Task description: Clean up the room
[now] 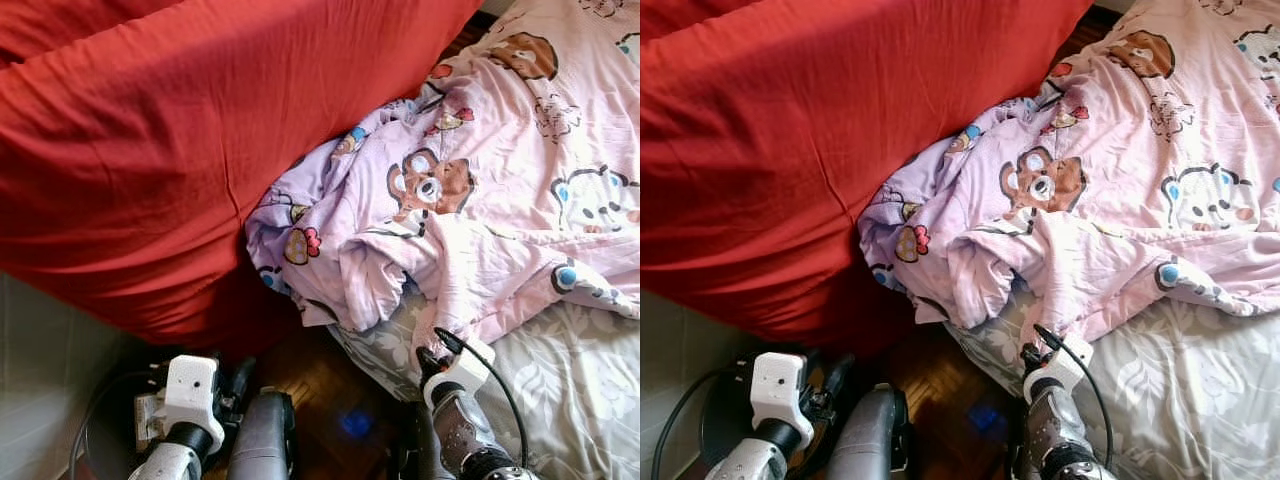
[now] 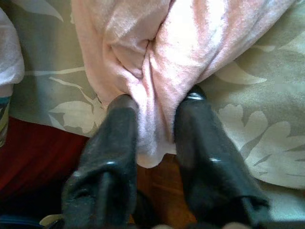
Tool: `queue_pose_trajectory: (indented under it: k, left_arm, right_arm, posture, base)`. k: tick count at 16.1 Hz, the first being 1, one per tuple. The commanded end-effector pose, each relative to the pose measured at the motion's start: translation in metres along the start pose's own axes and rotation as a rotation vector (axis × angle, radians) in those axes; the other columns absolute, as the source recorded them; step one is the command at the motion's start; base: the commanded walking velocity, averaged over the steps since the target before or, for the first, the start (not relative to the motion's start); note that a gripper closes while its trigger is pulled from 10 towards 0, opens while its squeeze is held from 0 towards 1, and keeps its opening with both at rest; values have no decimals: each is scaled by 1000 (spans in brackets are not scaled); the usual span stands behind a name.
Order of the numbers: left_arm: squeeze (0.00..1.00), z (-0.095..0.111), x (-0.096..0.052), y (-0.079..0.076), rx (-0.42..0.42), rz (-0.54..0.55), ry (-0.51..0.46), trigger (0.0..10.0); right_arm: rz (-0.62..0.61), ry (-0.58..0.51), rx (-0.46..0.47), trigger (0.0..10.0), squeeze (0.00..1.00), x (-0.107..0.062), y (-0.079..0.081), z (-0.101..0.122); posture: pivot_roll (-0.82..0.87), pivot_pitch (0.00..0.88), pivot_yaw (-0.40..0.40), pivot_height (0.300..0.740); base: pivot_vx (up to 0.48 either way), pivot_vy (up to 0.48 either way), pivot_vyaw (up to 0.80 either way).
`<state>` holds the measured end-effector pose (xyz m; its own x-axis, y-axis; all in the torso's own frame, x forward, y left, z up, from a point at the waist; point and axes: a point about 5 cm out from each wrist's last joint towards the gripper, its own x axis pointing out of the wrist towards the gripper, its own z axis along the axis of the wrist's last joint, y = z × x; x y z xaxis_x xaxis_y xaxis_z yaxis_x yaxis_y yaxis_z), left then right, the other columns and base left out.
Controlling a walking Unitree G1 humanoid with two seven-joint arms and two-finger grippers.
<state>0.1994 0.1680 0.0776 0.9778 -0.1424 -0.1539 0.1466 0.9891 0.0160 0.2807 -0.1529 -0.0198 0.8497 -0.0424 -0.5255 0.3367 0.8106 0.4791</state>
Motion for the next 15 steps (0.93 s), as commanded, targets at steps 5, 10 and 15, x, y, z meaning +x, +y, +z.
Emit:
queue_pose_trajectory:
  k: [5, 10, 15]
  left_arm:
    - [0, -5, 18, 3, 24, 7, 6, 10000]
    - [0, -2, 43, 2, 27, 3, -31, 10000]
    - [0, -19, 50, 8, 21, 28, 4, 10000]
  right_arm:
    - [-19, -36, -26, 0, 0, 0, -6, 7]
    - [-46, -109, -23, 0, 0, -2, -16, 17]
    - [11, -240, -217, 0, 0, -10, -19, 25]
  posture:
    - [141, 206, 68, 647]
    - [102, 114, 53, 647]
    - [45, 44, 34, 647]
  base:
    - [0, 0, 0]
    - [0, 0, 0]
    - [0, 0, 0]
